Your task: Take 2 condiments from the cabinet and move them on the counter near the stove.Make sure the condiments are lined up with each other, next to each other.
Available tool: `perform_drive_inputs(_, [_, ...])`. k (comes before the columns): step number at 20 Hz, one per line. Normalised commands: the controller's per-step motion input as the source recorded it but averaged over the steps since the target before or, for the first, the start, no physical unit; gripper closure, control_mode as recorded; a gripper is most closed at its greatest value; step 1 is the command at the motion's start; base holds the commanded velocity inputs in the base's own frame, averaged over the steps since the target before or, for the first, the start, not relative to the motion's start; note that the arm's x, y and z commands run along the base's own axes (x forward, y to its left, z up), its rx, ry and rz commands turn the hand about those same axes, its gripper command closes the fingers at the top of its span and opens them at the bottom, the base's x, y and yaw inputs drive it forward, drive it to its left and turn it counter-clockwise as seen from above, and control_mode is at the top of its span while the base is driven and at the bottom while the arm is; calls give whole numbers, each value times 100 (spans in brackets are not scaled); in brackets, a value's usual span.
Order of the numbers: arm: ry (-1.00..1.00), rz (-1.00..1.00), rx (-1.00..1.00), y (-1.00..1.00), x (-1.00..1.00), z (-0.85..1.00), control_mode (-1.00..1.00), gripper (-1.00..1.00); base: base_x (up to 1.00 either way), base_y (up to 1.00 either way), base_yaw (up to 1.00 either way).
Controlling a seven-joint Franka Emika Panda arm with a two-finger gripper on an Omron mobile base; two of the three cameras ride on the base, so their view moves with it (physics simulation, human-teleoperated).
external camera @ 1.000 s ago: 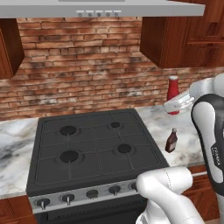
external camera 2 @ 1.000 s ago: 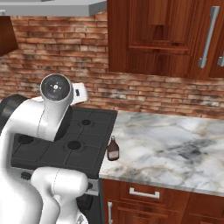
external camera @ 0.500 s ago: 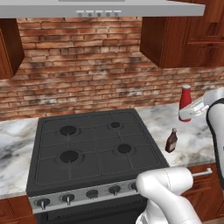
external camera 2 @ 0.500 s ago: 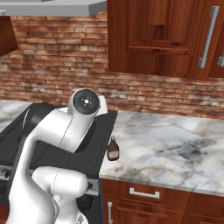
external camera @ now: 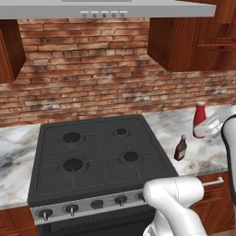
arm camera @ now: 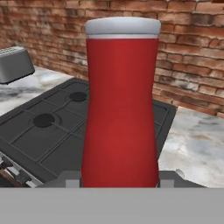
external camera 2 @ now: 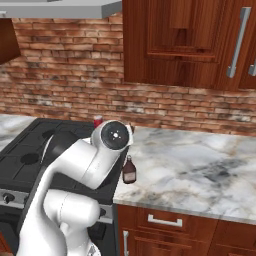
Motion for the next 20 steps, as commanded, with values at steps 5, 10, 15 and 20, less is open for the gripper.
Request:
perform_drive_inputs(5, [0,0,0,-37,0,-40,-100,100,0,0,0])
perform_drive_inputs(10, [0,0,0,-49,0,-29,-100,100,0,0,0])
perform_drive_inputs(15, [1,0,0,-39,0,-21,-100,100,0,0,0])
perform_drive_inputs(20, [-1,0,3,-30,0,-38,-100,100,0,0,0])
